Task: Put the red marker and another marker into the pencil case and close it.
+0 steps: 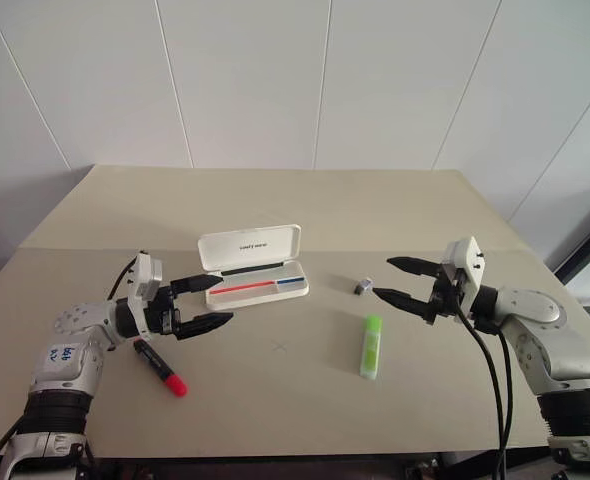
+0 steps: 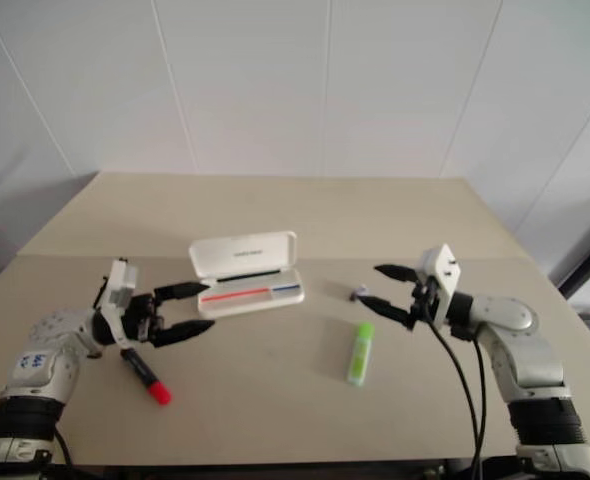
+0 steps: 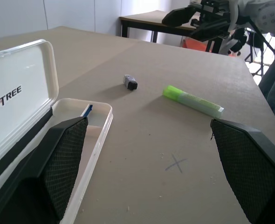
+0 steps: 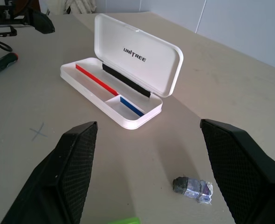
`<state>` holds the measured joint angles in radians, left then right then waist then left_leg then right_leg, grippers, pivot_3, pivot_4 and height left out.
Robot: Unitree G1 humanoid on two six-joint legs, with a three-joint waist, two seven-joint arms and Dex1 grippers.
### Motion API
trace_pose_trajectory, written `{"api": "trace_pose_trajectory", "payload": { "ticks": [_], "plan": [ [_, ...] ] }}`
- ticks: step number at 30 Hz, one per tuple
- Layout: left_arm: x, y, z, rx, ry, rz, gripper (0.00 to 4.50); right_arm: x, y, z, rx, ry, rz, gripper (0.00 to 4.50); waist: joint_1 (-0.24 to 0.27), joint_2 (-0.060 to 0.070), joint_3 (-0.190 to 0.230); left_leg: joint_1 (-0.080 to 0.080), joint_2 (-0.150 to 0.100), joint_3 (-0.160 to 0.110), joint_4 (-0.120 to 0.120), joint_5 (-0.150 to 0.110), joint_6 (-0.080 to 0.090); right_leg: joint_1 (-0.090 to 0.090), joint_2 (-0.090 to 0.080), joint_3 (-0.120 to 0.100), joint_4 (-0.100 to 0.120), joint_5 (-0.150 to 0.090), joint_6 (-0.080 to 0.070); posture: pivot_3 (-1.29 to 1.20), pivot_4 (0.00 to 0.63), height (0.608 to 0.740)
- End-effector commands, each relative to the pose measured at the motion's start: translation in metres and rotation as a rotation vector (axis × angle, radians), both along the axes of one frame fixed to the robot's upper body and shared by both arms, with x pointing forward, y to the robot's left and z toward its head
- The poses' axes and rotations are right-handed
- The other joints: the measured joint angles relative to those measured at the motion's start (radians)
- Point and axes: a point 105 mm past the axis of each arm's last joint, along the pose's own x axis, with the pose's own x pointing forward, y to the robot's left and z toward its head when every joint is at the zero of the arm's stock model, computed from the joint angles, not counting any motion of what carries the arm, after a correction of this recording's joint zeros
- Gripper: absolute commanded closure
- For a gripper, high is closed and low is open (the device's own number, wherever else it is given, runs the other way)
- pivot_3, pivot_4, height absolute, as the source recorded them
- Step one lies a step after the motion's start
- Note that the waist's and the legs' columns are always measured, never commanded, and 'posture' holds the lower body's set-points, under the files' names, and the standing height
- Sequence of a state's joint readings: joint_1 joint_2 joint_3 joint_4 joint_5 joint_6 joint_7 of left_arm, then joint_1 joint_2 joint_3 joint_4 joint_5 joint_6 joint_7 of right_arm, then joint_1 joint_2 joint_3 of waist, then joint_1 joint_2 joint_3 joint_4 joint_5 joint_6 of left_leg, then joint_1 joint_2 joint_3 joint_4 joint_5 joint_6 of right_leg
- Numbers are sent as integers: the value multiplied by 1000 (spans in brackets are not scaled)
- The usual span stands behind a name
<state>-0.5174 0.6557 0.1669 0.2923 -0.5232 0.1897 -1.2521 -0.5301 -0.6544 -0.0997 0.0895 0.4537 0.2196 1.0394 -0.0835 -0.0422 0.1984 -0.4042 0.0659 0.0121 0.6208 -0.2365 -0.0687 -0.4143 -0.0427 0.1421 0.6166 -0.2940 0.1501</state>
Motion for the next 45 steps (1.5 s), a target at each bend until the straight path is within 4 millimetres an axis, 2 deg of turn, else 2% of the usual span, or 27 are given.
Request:
{"api": "trace_pose_trajectory", "payload": {
  "ticks": [1, 7, 18, 20, 22, 26, 34, 45],
  "plan": [
    [0, -1, 3, 10, -31, -4, 10, -1, 3, 17, 40, -67, 10, 0, 0, 0, 0, 0, 0, 0, 0, 0, 0, 0, 0, 0, 0, 0, 0, 0, 150, 740],
    [6, -3, 3, 8, -22, 9, 10, -3, 9, 21, 60, -81, 19, 0, 1, 0, 0, 0, 0, 0, 1, 0, 0, 0, 0, 0, 1, 0, 0, 0, 150, 740],
    [41, -32, -2, 87, -2, -17, 10, -10, 21, 19, 118, -85, 1, 0, 6, 0, 0, 0, 0, -1, 1, 0, 0, 0, 0, 0, 1, 0, 1, 0, 150, 740],
    [50, -35, -9, 144, 43, -5, 10, -12, 23, 18, 125, -84, -5, 0, 6, 0, 0, -1, 0, -1, 1, 0, 0, 0, 1, 0, 1, 0, 1, 0, 150, 740],
    [57, -34, -24, 318, 58, 22, 10, -17, 21, 16, 130, -82, -18, 0, 6, 0, 0, -1, 0, -1, 1, 0, 0, 0, 1, 0, 1, 1, 1, 0, 150, 740],
    [68, -34, -26, 324, 107, 42, 10, -28, 14, 9, 134, -76, -57, 0, 7, 0, 0, -1, 0, -1, 1, 0, 0, 0, 1, 0, 1, 0, 1, 0, 150, 740],
    [79, -36, -37, 441, 119, 61, 10, -43, 0, 0, 140, -73, -147, 0, 14, 0, 0, -1, 0, -1, 1, 0, 0, -1, 1, 0, 1, 0, 2, 0, 150, 740],
    [77, -33, -54, 565, 181, 36, 10, -44, -4, 1, 138, -77, -170, 0, 22, 0, 0, -1, 0, -1, 3, 1, 0, 0, 1, 0, 2, 0, 2, 0, 150, 740]
  ]
}}
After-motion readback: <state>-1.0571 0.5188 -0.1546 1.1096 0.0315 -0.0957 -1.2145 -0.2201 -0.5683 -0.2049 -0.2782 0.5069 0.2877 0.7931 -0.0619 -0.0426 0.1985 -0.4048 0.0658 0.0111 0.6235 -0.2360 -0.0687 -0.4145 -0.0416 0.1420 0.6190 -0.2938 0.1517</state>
